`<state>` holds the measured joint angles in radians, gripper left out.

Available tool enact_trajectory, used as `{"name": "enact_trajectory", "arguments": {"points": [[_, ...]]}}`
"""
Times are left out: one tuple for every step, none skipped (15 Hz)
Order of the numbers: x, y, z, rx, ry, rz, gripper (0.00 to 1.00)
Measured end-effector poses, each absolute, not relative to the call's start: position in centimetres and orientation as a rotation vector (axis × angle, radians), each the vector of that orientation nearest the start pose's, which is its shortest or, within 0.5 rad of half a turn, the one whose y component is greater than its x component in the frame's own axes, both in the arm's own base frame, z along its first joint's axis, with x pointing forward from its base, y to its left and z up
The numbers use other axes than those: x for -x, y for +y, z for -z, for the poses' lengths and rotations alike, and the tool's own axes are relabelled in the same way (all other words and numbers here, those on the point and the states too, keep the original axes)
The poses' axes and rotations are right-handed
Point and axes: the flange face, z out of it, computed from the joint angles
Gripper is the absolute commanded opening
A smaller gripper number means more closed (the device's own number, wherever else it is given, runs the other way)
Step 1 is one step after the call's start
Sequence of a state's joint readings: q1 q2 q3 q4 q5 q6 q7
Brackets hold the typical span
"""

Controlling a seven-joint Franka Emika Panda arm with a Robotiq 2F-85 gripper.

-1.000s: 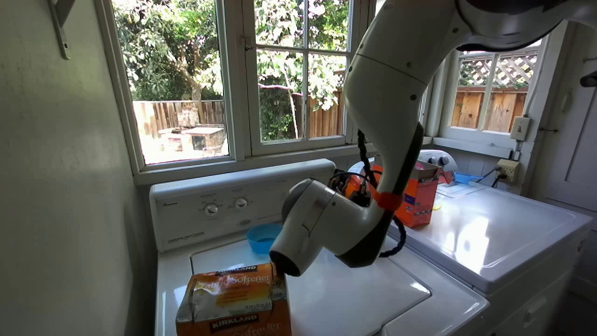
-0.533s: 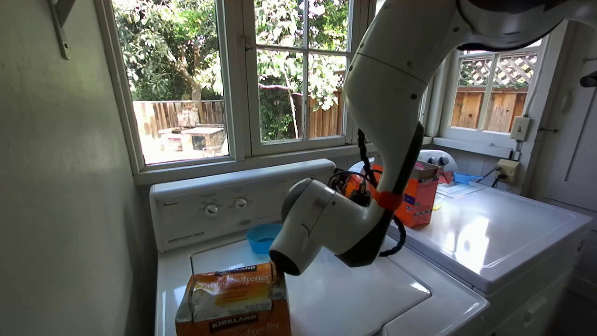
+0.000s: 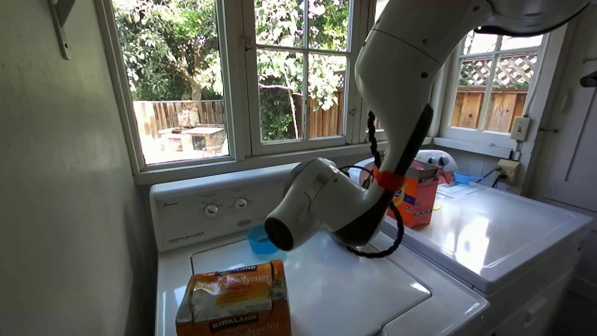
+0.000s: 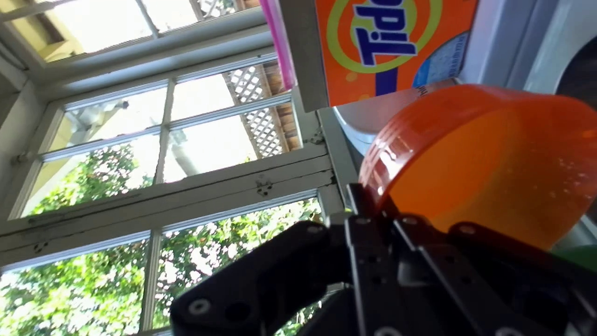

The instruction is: Move the objects from the orange bowl into the silver bowl

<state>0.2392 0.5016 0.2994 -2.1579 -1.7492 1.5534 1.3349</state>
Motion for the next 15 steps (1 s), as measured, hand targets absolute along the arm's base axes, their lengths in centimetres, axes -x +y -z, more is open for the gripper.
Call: {"name": "enact_trajectory", "arguments": {"points": [[-51.3, 17.8, -20.3, -1.678, 0.281, -0.715, 0.02], [-51.5, 17.6, -20.8, -1.723, 0.253, -0.715, 0.02], [-51.7, 17.2, -21.4, -1.766, 0.222, -0.714, 0.02], [-51.9, 16.9, -21.9, -1.809, 0.19, -0.713, 0.02], [-52.2, 16.5, -22.4, -1.851, 0.158, -0.712, 0.02], [-52.4, 16.1, -22.9, -1.894, 0.125, -0.711, 0.02], [-52.6, 15.7, -23.2, -1.936, 0.094, -0.71, 0.02], [-52.8, 15.4, -23.6, -1.98, 0.064, -0.709, 0.02], [-53.0, 15.0, -23.9, -2.026, 0.035, -0.708, 0.02], [-53.2, 14.7, -24.2, -2.07, 0.01, -0.708, 0.02], [-53.4, 14.4, -24.6, -2.117, -0.018, -0.712, 0.02], [-53.6, 14.1, -25.0, -2.161, -0.048, -0.717, 0.02], [-53.8, 13.9, -25.4, -2.207, -0.069, -0.726, 0.02], [-53.9, 13.7, -26.0, -2.257, -0.085, -0.738, 0.02], [-54.0, 13.6, -26.5, -2.309, -0.098, -0.754, 0.02]]}}
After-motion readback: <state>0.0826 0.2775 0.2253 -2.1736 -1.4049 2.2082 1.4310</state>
